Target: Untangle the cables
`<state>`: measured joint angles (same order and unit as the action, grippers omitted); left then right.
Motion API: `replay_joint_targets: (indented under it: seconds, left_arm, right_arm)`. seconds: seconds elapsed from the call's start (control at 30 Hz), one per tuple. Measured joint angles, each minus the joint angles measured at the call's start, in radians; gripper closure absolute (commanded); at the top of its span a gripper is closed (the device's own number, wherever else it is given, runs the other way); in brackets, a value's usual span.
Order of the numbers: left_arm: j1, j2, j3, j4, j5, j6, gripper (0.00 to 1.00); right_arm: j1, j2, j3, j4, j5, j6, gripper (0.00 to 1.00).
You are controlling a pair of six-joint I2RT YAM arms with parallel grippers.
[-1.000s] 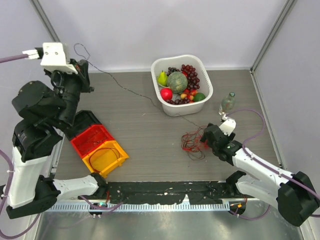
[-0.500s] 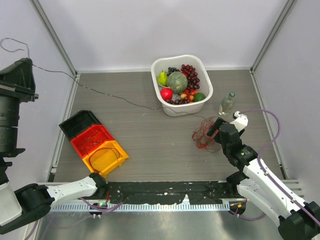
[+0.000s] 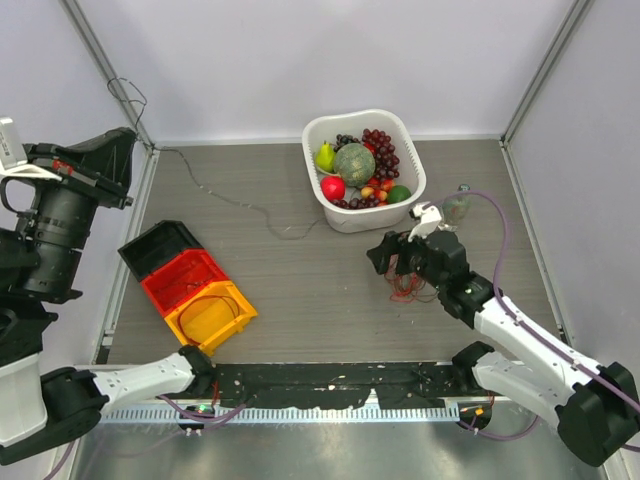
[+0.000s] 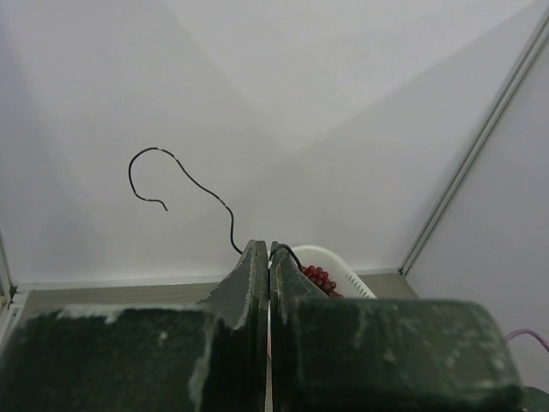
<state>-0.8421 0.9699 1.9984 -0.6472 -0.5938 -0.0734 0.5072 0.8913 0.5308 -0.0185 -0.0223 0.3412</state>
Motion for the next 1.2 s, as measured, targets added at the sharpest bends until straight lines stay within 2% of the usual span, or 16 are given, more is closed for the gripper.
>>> replay_joint_targets:
  seconds: [0.07, 0.13, 0.17, 0.27, 0.3, 0.37, 0.4, 0.47, 0.6, 0.7, 0.87, 0.97, 1.03, 1.1, 1.2]
  left_arm:
    - [0.000, -0.011, 0.000, -0.002, 0.013, -0.002, 1.00]
    - [0.000, -0.023, 0.000, -0.002, 0.021, -0.002, 1.00]
    - [0.000, -0.031, 0.000, -0.002, 0.024, -0.002, 1.00]
    - [0.000, -0.048, 0.007, -0.003, 0.032, -0.002, 1.00]
    - [0.000, -0.053, 0.010, -0.003, 0.034, -0.002, 1.00]
    - [0.000, -0.061, 0.012, -0.006, 0.039, -0.002, 1.00]
    - [0.000, -0.065, 0.013, -0.009, 0.039, -0.003, 1.00]
    - [0.000, -0.073, 0.012, -0.019, 0.042, -0.006, 1.00]
    - [0.000, -0.103, -0.023, -0.024, 0.042, -0.026, 1.00]
    - [0.000, -0.141, -0.095, -0.022, 0.042, -0.054, 1.00]
    - [0.000, -0.203, -0.369, -0.007, 0.090, -0.153, 1.00]
    - [0.000, -0.179, -0.552, -0.003, 0.170, -0.222, 1.00]
    - [0.000, -0.151, -0.623, -0.008, 0.209, -0.252, 1.00]
    - [0.000, -0.116, -0.663, -0.010, 0.233, -0.268, 1.00]
    - [0.000, -0.108, -0.673, 0.000, 0.251, -0.278, 1.00]
  right_arm:
    - [0.051, 0.000, 0.000, 0.021, 0.005, -0.027, 0.21]
    - [0.104, 0.008, 0.002, 0.048, 0.040, -0.053, 0.30]
    - [0.119, 0.019, 0.005, 0.057, 0.060, -0.064, 0.36]
    - [0.125, 0.062, 0.014, 0.086, 0.112, -0.079, 0.43]
    - [0.125, 0.079, 0.016, 0.098, 0.124, -0.082, 0.56]
    - [0.125, 0.111, 0.020, 0.113, 0.142, -0.091, 0.74]
    - [0.125, 0.126, 0.023, 0.119, 0.145, -0.093, 0.80]
    - [0.126, 0.145, 0.029, 0.124, 0.150, -0.092, 0.99]
    - [0.126, 0.149, 0.066, 0.104, 0.153, -0.090, 0.99]
    - [0.132, 0.149, 0.216, -0.026, 0.164, -0.089, 0.99]
    - [0.155, 0.132, 0.707, -0.215, 0.245, -0.103, 0.99]
    - [0.157, 0.115, 0.976, -0.280, 0.276, -0.121, 0.99]
    - [0.157, 0.115, 1.145, -0.319, 0.290, -0.129, 0.99]
    - [0.157, 0.095, 1.210, -0.339, 0.310, -0.134, 0.99]
    - [0.157, 0.013, 1.180, -0.354, 0.366, -0.156, 0.99]
